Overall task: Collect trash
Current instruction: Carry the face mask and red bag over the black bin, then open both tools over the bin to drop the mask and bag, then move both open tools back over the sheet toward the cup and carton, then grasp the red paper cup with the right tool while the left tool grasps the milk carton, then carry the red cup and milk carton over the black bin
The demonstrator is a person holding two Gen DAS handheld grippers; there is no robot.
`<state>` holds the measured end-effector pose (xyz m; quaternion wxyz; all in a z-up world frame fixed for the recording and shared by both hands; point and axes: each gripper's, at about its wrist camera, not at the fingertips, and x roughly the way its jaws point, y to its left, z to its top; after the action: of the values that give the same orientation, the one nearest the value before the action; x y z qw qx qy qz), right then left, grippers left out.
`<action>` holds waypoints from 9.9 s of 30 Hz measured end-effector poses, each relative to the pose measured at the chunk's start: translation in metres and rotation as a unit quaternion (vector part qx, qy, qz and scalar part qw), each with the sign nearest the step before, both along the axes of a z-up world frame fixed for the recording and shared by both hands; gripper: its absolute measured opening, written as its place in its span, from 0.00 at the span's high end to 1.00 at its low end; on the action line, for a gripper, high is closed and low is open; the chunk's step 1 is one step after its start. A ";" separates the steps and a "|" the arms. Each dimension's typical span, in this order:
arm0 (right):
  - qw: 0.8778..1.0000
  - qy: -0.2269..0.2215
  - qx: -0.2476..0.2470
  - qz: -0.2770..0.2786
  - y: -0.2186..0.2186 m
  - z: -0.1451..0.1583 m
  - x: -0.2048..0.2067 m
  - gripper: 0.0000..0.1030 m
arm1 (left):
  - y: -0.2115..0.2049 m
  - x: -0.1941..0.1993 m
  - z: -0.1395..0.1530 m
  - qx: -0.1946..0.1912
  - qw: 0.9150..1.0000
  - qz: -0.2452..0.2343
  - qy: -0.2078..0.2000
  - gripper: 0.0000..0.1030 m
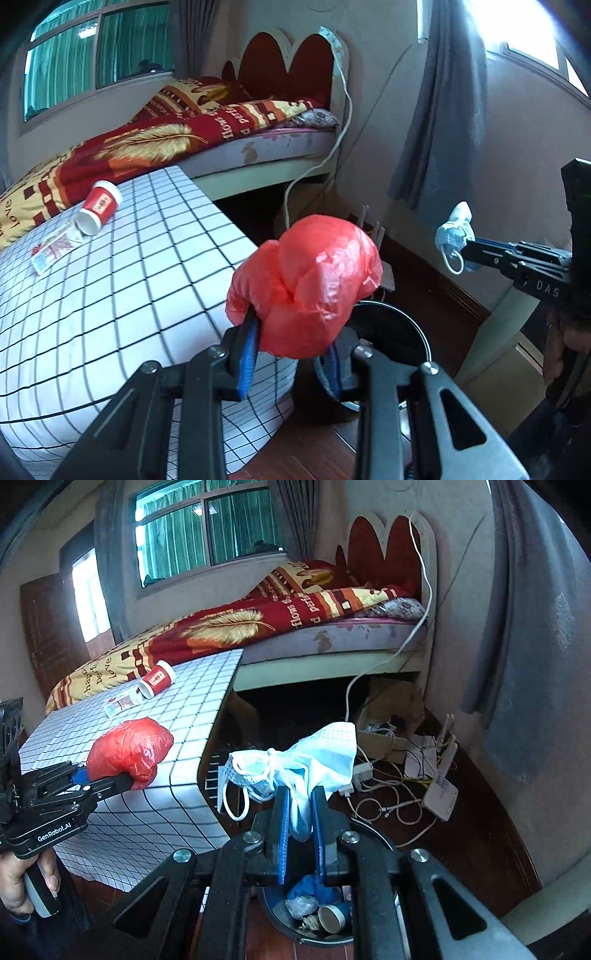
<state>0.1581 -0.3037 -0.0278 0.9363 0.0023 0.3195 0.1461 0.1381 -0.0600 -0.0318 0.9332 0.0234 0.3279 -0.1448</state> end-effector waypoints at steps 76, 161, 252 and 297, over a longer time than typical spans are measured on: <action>0.966 0.170 -0.194 -0.014 -0.038 -0.184 0.035 0.00 | -0.093 0.041 -0.162 0.084 0.982 -0.033 0.167 0.00; 0.983 -0.045 -0.096 0.148 0.286 0.028 0.076 0.00 | 0.271 0.017 0.007 0.043 0.961 0.273 -0.016 0.00; 0.982 0.105 -0.042 0.150 0.384 -0.024 0.305 0.50 | 0.342 0.205 -0.025 0.004 0.960 0.270 0.070 0.49; 0.991 -0.027 -0.061 0.120 0.217 0.072 -0.004 0.50 | 0.181 -0.017 0.057 -0.030 0.986 0.156 -0.051 0.50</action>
<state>0.1540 -0.0868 0.0442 0.9187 -0.0970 0.3000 0.2377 0.1211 0.1206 0.0247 0.9602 -0.0489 0.2749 -0.0061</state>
